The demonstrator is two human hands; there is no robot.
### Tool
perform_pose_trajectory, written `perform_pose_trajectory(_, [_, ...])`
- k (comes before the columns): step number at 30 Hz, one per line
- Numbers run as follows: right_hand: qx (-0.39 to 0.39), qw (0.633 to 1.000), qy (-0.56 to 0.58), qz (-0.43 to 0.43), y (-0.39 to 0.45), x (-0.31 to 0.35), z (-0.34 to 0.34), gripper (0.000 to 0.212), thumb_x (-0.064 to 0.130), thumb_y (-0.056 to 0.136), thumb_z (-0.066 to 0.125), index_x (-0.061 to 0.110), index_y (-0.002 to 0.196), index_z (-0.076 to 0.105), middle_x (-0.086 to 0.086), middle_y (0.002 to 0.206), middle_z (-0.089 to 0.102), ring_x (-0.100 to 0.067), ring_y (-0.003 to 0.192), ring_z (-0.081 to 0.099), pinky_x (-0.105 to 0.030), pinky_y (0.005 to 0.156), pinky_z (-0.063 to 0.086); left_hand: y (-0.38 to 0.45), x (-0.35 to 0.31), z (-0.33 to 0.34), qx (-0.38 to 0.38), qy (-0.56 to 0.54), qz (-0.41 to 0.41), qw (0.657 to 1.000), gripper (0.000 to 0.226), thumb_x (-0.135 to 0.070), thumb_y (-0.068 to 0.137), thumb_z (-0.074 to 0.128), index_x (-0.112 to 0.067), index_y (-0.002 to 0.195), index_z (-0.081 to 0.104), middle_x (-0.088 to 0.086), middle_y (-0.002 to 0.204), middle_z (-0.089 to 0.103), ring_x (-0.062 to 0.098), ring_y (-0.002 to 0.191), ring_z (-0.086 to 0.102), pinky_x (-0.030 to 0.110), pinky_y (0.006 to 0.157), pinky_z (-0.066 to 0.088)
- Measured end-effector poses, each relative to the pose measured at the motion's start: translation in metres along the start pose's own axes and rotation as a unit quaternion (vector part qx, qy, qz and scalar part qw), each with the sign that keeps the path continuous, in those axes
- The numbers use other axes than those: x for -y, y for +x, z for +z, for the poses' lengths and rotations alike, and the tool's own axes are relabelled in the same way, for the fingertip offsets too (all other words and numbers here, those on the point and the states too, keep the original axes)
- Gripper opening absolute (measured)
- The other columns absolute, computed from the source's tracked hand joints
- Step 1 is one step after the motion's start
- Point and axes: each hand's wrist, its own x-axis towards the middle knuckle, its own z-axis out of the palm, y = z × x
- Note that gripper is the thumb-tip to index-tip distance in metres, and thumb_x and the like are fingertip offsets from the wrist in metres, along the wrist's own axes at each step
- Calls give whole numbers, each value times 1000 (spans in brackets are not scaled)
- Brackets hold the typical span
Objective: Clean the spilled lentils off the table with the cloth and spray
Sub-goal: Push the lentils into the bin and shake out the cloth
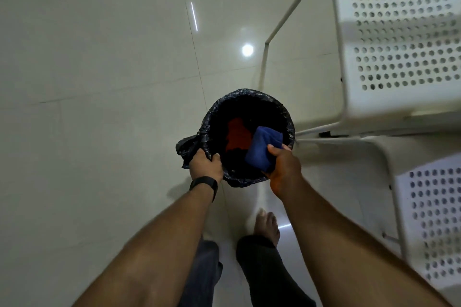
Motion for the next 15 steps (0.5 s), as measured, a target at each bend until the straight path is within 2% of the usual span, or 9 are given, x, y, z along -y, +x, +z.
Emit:
perform_pose_trajectory(2, [15,1000,2,-5,12,-6,1,30,4,103,55,18,127,63,-15,125,69,-31,106,68,-45,89,56,10,4,6,0,-4,3,1000,22,-18,98,66,-2,114,66,17,111,71,37,107,66,39,93,53])
perform_pose_trajectory(4, [32,999,-5,-11,24,-12,4,35,4,104,52,13,137,60,-18,130,68,-33,111,67,-44,87,57,22,6,11,-8,-20,5,1000,18,-15,98,65,-3,110,65,16,106,71,35,103,67,35,89,53])
perform_pose_trajectory(7, [36,999,-14,-18,31,-15,5,32,2,104,53,12,133,61,-21,132,67,-34,111,67,-42,85,56,31,3,15,1,-27,30,999,16,-15,96,67,-3,105,64,15,101,70,34,98,67,30,83,49])
perform_pose_trajectory(9, [42,999,-16,-19,30,-15,4,31,2,103,53,11,131,62,-23,131,67,-36,113,67,-43,87,56,27,0,14,21,-8,25,999,28,-23,95,69,-4,115,62,16,110,70,36,104,67,33,86,51])
perform_pose_trajectory(11, [44,999,-12,-20,25,-12,3,33,3,102,55,10,134,62,-22,131,68,-38,119,66,-45,88,57,16,-5,11,-4,79,31,996,57,-36,93,70,-5,136,50,19,134,60,41,122,58,44,99,51])
perform_pose_trajectory(13, [42,999,2,-23,19,-7,0,38,5,101,58,10,138,61,-19,130,69,-37,120,66,-44,88,58,-4,-20,6,-89,150,134,975,78,-45,93,67,-5,152,36,21,156,38,42,139,39,50,114,38])
perform_pose_trajectory(14, [47,999,8,-25,15,-4,-1,41,7,99,62,10,139,61,-18,130,70,-37,120,67,-45,91,59,-17,-31,3,-104,133,223,960,78,-46,96,63,-6,156,33,19,162,32,38,147,32,47,121,30])
perform_pose_trajectory(15, [57,998,12,-27,12,-3,-2,44,11,96,66,10,140,62,-18,130,70,-38,121,67,-48,95,58,-26,-42,3,-64,96,311,943,74,-45,100,57,-8,159,31,16,167,28,30,153,26,41,125,23])
